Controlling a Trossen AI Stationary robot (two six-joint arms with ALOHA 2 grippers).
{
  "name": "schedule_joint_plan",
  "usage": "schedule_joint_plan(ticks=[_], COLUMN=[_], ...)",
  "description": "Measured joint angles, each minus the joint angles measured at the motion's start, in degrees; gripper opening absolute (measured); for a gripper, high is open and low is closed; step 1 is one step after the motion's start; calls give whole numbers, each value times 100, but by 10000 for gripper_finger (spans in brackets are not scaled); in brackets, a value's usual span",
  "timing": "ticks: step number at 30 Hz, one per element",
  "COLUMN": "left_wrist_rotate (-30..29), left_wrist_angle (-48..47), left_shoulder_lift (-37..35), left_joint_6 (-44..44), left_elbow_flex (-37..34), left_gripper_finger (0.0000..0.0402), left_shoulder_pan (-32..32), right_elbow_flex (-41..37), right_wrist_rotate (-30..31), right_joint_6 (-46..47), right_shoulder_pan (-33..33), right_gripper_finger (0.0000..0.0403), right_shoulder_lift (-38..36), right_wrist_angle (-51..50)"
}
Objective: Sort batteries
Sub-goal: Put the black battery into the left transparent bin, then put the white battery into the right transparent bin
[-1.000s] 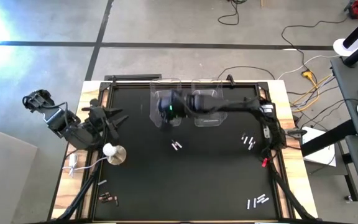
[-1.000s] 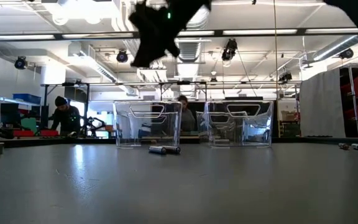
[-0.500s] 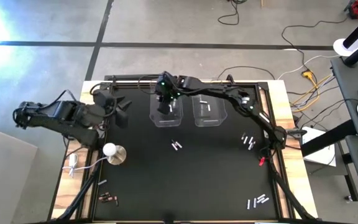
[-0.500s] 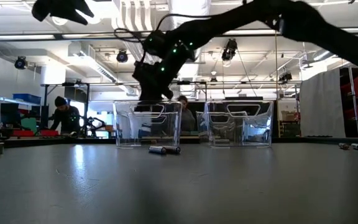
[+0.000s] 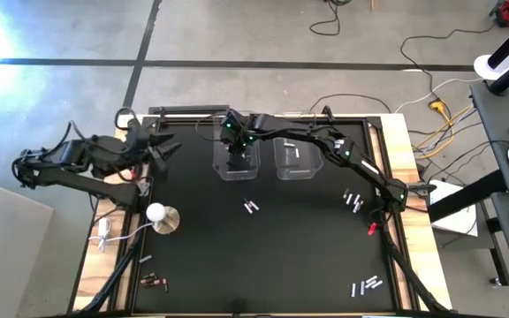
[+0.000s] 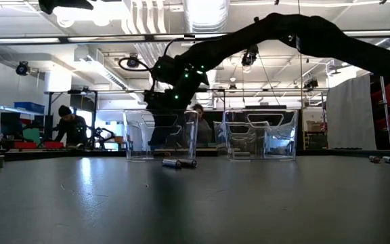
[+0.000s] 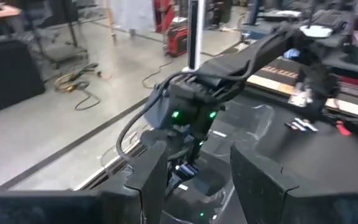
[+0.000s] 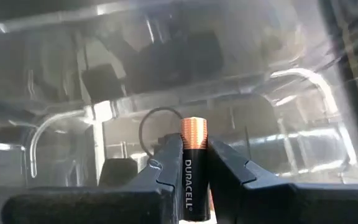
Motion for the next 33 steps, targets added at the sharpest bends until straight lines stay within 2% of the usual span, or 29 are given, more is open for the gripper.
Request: schedule_joint_plan(ticks=[5, 9, 11, 23, 26, 30, 33], left_wrist_rotate=[62, 628, 718, 718, 717, 712, 657], left_wrist_angle=[34, 72, 70, 308, 425, 509, 439], left_shoulder_lift=[-290, -459, -508, -523, -525, -525, -527], left_joint_6=[126, 340, 374, 429, 394, 381, 379], left_elbow_flex=[0, 0, 0, 0, 0, 0, 0], left_gripper_finger=[154, 154, 154, 154, 154, 154, 154], left_shoulder_pan=[1, 1, -2, -2, -2, -2, -2], right_elbow_flex=[-342, -434, -434, -435, -173, 347, 265], right_wrist_rotate=[59, 84, 58, 80, 81, 197, 515], right_joint_6=[190, 380, 423, 423, 577, 614, 457], right_shoulder_pan=[0, 12, 32, 101, 111, 183, 340], right_gripper_finger=[48, 49, 48, 108, 122, 135, 134], right_shoulder_lift=[8, -7, -14, -25, -64, -330, -803], right_wrist_angle=[102, 193, 190, 169, -52, -508, -622])
